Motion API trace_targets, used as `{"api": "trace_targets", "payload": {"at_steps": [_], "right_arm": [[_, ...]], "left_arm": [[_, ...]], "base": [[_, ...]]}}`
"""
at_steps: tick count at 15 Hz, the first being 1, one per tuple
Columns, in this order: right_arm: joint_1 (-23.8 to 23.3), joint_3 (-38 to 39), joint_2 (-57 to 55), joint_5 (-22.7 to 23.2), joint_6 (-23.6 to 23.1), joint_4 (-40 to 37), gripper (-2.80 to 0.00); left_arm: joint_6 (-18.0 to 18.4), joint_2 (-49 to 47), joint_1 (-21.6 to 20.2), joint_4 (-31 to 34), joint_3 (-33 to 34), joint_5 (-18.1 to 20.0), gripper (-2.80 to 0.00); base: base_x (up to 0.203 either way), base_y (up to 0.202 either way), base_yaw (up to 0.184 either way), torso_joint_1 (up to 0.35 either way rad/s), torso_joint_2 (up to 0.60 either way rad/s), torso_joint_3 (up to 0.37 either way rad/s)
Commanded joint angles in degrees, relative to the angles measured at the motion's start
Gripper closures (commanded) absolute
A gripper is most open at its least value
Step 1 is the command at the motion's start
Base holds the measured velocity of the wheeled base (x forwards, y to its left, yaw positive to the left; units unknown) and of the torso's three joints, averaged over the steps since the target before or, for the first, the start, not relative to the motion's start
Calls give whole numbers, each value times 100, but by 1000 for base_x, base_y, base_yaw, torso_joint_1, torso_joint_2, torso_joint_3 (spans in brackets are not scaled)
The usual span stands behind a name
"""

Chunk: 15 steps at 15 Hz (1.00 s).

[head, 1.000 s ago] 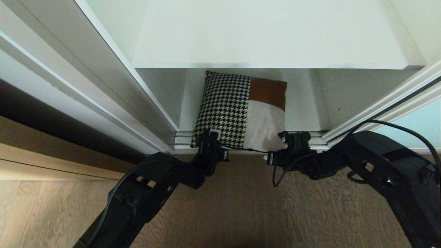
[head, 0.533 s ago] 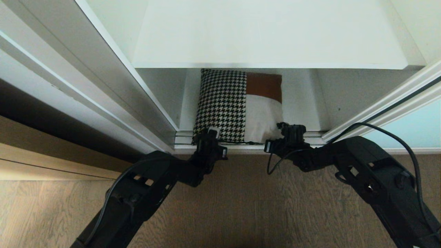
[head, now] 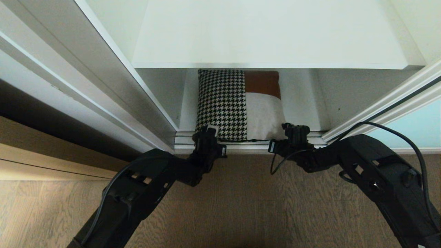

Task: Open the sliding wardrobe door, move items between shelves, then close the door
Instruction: Place the pillow on the lower shelf

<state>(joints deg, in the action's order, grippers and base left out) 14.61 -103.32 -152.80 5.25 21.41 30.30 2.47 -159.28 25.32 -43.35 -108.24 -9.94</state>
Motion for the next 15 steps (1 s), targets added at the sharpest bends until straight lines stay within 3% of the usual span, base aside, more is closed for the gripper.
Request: {"api": "trace_targets", "payload": {"at_steps": [1,6,8,11,15], "right_arm": [[64,686,389,18,17,197,0],[371,2740,1402,83,16,1158,0],[484,3615,1804,87,25,1557,0],[643,4947,2365,68,43,2179,0],[1014,6520,3584,31,40,2954,0]], "left_arm": [[3,355,13,-72,351,-1,0],[-81,1531,389,-565,1999,4,0],[-340,2020,593,-664,2627,-51,0],[-647,2796,740,-695,3499,-298,0],[-760,4073,906,-660,4341,-638,0]], "base": [[0,0,0,0,0,0],[0,0,0,0,0,0],[0,0,0,0,0,0],[0,0,0,0,0,0],[0,0,0,0,0,0]]}}
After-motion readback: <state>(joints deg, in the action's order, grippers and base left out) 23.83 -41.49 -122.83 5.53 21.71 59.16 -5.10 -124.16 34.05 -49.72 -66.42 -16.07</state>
